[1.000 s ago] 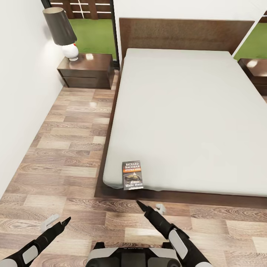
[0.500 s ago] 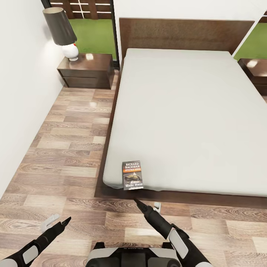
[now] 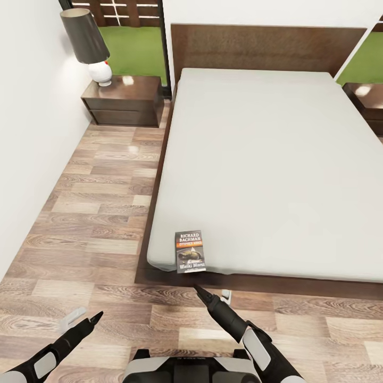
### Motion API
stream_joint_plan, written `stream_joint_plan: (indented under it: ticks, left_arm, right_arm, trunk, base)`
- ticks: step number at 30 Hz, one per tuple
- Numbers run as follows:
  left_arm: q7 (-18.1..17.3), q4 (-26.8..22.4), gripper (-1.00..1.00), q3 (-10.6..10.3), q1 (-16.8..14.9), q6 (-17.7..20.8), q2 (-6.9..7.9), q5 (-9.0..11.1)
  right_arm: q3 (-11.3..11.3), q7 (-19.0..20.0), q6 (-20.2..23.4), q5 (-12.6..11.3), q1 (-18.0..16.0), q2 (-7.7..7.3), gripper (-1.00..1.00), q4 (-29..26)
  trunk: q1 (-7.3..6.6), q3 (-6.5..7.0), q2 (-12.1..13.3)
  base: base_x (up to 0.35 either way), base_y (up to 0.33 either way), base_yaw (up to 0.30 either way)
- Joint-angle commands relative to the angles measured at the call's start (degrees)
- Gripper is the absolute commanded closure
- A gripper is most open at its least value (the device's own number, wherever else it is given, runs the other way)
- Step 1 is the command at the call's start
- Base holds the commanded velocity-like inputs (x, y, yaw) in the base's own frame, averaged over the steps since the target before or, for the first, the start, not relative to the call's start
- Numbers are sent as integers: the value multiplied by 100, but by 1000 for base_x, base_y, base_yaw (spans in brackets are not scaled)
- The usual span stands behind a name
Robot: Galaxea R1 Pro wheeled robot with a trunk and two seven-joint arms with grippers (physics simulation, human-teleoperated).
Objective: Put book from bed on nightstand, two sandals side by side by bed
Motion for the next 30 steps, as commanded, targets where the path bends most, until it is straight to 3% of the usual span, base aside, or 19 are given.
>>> stream_joint_plan:
  ticks: [1,11,18,22,30]
  left_arm:
    - [-13,8,-100,-48,-3,-29,-1,31]
    - [-14,9,-100,-49,-3,-29,-5,31]
    - [-12,9,-100,-48,-3,-29,-2,31]
    - [-12,9,-100,-48,-3,-29,-5,31]
    - [-13,9,-100,-48,-3,-29,-4,31]
  right_arm:
    - [3,-4,55,-51,-1,0,-100,1]
    - [-19,-13,-29,-119,-1,0,-100,1]
    - [-23,-1,-186,-679,-1,7,-100,8]
    - [-21,-2,-505,-1050,-1,10,-100,23]
    - [-15,-7,-675,-1251,-1,12,-100,73]
  trunk:
    - [23,-22,-45]
    - [243,-201,-446]
    - [397,-327,-727]
    - [484,-399,-887]
    - [660,-542,-1208]
  base:
    - [0,0,0]
    - [0,0,0]
    - [0,0,0]
    - [0,0,0]
    - [0,0,0]
